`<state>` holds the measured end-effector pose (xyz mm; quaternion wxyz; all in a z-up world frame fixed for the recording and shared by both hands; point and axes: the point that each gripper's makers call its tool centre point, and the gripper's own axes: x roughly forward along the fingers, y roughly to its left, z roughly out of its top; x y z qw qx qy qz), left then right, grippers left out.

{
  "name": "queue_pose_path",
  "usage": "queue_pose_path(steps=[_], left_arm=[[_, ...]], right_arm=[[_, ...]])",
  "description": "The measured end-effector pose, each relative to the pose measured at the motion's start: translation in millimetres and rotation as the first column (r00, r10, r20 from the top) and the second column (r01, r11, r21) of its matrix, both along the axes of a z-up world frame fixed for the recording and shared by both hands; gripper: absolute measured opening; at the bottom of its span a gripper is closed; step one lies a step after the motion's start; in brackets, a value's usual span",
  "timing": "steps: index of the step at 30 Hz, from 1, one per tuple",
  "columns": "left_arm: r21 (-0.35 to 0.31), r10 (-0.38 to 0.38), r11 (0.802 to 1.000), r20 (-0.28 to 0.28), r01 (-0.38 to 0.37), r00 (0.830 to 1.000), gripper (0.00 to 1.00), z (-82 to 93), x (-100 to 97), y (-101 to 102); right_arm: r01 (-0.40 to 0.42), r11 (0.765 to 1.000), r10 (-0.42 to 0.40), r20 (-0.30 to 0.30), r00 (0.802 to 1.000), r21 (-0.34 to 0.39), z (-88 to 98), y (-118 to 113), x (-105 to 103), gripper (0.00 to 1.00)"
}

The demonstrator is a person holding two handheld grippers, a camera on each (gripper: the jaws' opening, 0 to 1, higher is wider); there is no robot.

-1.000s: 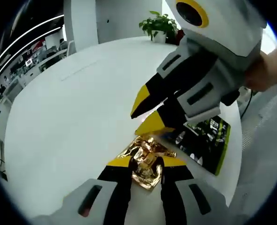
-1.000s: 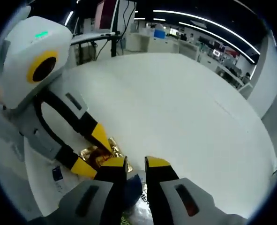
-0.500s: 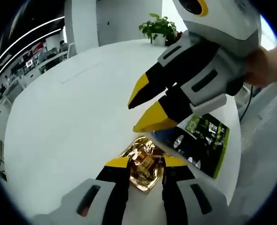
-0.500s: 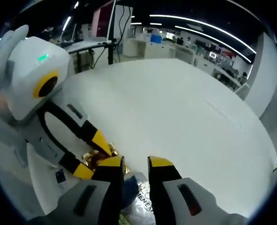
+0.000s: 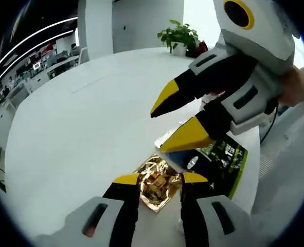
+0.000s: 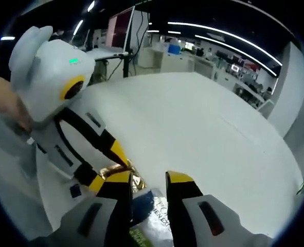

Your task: Arrange the skincare products in the storage area until every visible bottle or jar stands upright without overlapping.

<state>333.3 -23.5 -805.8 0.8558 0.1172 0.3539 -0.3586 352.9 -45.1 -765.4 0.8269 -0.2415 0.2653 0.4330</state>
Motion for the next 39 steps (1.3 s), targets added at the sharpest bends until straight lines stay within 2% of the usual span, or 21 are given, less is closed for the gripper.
queue_pose_path(steps=[5,9,14,16,19,24,28,31,35,39], left_arm=[[-0.004,0.015,1.000,0.006,-0.015,1.000,0.38,9.0,-5.9,0.0],[-0.015,0.037,0.999,0.015,-0.037,0.999,0.41,17.1,-11.7,3.2],[-0.017,0.079,0.997,0.021,-0.079,0.997,0.48,26.9,-21.8,12.4],[-0.031,0.100,0.995,0.025,-0.099,0.995,0.50,33.4,-26.6,15.5],[-0.046,0.129,0.991,0.033,-0.127,0.991,0.55,41.3,-33.1,18.8],[-0.061,0.169,0.984,0.051,-0.166,0.984,0.61,54.7,-43.5,31.4],[-0.070,0.198,0.979,0.060,-0.193,0.978,0.69,65.1,-55.3,42.9],[-0.091,0.221,0.972,0.067,-0.215,0.973,0.74,74.3,-67.6,46.9],[-0.105,0.252,0.964,0.066,-0.245,0.965,0.79,78.5,-84.3,57.2],[-0.122,0.280,0.955,0.059,-0.271,0.958,0.83,81.5,-101.8,65.7]], right_arm=[[-0.048,0.999,0.047,0.030,0.998,0.012,11.4,-3.9,-16.6,0.29],[-0.080,0.996,0.078,0.045,0.996,0.048,24.7,-12.2,-34.6,0.35],[-0.058,0.994,0.054,0.044,0.998,0.097,42.6,-33.5,-55.7,0.44],[-0.048,0.988,0.044,0.033,0.998,0.150,51.8,-39.4,-64.4,0.51],[-0.045,0.986,0.040,0.035,0.999,0.162,60.5,-51.5,-76.1,0.56],[0.004,0.979,-0.008,0.019,1.000,0.203,73.6,-73.4,-90.7,0.61],[0.089,0.965,-0.091,0.000,0.996,0.246,79.9,-99.8,-95.3,0.64],[0.137,0.958,-0.137,-0.017,0.990,0.250,80.7,-120.1,-100.6,0.69],[0.203,0.939,-0.198,-0.044,0.979,0.277,81.6,-143.2,-109.6,0.75],[0.273,0.897,-0.260,-0.085,0.962,0.348,91.4,-155.3,-111.5,0.82]])
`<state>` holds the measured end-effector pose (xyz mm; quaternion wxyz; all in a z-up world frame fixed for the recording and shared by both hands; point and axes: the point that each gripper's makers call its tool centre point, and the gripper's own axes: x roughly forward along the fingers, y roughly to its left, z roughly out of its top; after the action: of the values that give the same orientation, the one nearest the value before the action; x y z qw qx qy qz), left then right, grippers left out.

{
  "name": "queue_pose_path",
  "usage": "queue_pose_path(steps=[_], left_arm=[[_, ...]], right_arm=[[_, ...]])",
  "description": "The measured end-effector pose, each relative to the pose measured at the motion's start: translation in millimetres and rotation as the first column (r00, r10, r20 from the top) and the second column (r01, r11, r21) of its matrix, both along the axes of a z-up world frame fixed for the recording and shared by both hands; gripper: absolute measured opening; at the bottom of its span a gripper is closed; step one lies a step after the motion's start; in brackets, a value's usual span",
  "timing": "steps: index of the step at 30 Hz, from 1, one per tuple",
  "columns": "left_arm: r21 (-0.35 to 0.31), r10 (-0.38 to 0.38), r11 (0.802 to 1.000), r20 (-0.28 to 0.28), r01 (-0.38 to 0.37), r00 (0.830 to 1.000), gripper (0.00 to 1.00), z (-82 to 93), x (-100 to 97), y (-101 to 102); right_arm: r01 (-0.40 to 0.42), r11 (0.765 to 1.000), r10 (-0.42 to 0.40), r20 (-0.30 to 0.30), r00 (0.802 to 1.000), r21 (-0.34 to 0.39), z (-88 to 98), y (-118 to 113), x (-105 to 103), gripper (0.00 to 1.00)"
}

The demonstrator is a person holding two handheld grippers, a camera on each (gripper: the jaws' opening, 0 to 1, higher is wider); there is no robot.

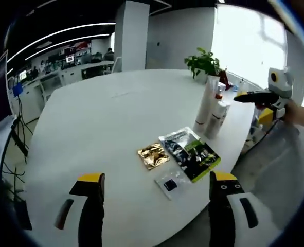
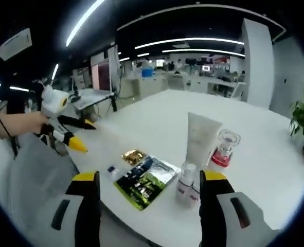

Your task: Arrange the skincare products in the storage area until every visible bottle or jar stands upright without overlapping.

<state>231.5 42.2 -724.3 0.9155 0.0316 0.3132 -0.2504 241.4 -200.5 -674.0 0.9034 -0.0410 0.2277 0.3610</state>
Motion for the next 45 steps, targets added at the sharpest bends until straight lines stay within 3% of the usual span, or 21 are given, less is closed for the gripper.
queue_pose_path(steps=[9,13,21,23,27,45], left_arm=[[-0.079,0.118,0.990,0.022,-0.116,0.993,0.93,26.6,-15.3,16.9],[-0.106,0.134,0.986,0.059,-0.127,0.989,0.94,42.2,-17.8,19.4],[-0.112,0.121,0.988,0.097,-0.110,0.988,0.99,52.1,-28.3,16.4],[-0.100,0.117,0.989,0.114,-0.105,0.987,0.99,51.4,-26.1,17.2],[-0.074,0.110,0.992,0.091,-0.104,0.990,0.99,42.9,-26.8,17.6],[-0.089,0.139,0.988,0.117,-0.129,0.983,0.99,45.7,-24.2,21.5]], right_arm=[[0.091,0.995,-0.091,0.009,0.996,0.044,8.4,-24.2,-3.9,0.99],[0.120,0.990,-0.121,0.007,0.993,0.079,13.1,-28.2,-8.6,0.99],[0.143,0.982,-0.145,0.004,0.989,0.122,17.2,-29.9,-9.6,0.99],[0.150,0.982,-0.152,0.011,0.988,0.114,16.6,-30.6,-9.8,0.99],[0.156,0.981,-0.158,0.007,0.987,0.113,16.2,-30.6,-11.2,0.99],[0.144,0.984,-0.145,0.004,0.989,0.101,14.0,-29.1,-11.6,0.99]])
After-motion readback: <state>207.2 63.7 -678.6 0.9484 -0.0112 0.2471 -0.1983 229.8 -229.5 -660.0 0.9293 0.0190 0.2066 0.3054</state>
